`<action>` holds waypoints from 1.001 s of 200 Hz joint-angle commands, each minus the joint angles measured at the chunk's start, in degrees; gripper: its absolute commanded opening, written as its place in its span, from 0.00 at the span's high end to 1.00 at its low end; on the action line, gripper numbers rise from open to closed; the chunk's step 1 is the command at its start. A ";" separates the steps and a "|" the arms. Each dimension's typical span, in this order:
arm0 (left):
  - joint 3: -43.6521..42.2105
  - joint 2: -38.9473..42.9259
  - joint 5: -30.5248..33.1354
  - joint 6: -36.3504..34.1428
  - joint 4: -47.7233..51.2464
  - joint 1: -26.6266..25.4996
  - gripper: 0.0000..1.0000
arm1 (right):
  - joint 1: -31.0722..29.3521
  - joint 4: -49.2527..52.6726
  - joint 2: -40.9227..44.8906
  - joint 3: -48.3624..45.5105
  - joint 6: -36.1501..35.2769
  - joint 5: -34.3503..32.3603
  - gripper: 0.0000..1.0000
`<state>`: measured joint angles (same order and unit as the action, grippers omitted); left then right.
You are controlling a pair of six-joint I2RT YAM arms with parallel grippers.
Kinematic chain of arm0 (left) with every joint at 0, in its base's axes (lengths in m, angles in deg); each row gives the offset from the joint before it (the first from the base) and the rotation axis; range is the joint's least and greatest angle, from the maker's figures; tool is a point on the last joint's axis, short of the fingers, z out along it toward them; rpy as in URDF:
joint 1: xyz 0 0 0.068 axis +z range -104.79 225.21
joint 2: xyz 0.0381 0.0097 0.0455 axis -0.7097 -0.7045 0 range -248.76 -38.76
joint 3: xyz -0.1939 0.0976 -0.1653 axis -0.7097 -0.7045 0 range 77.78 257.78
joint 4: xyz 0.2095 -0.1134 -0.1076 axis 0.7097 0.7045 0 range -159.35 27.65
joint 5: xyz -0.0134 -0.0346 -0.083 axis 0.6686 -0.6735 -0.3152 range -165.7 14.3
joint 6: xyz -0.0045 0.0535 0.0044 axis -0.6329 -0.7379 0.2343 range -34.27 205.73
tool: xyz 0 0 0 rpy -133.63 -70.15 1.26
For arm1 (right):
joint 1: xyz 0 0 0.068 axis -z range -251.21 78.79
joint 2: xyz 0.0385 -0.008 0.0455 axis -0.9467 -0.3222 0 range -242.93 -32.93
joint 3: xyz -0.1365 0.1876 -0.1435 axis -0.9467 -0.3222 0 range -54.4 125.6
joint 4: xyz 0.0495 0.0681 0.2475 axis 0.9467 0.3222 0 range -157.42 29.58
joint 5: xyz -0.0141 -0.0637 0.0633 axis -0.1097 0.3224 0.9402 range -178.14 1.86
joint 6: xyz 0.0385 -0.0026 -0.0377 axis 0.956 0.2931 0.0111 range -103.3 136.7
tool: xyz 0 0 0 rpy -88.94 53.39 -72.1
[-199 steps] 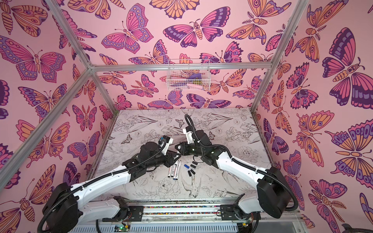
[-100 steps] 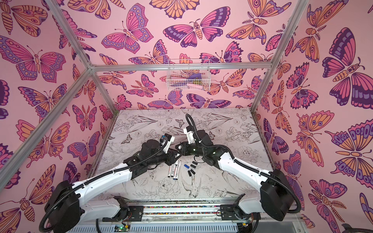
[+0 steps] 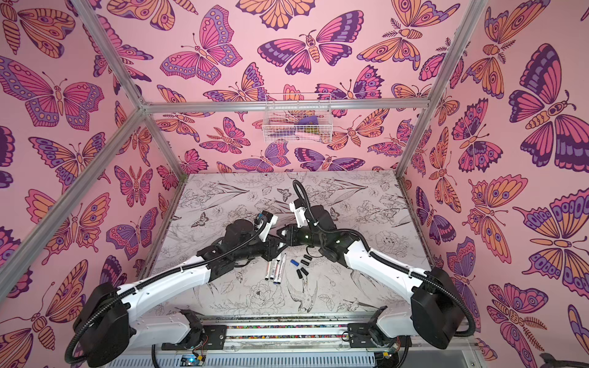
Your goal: Insert the pens into the pen caps
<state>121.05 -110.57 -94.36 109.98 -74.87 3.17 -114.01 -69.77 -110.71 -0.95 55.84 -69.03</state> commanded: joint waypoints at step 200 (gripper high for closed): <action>-5.49 5.11 20.81 9.30 8.47 2.92 1.00 | -8.69 30.97 0.68 -4.56 -8.97 -19.07 0.61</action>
<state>114.93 -105.63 -74.93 118.42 -67.16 5.88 -121.03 -41.79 -107.15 -7.22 47.51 -85.77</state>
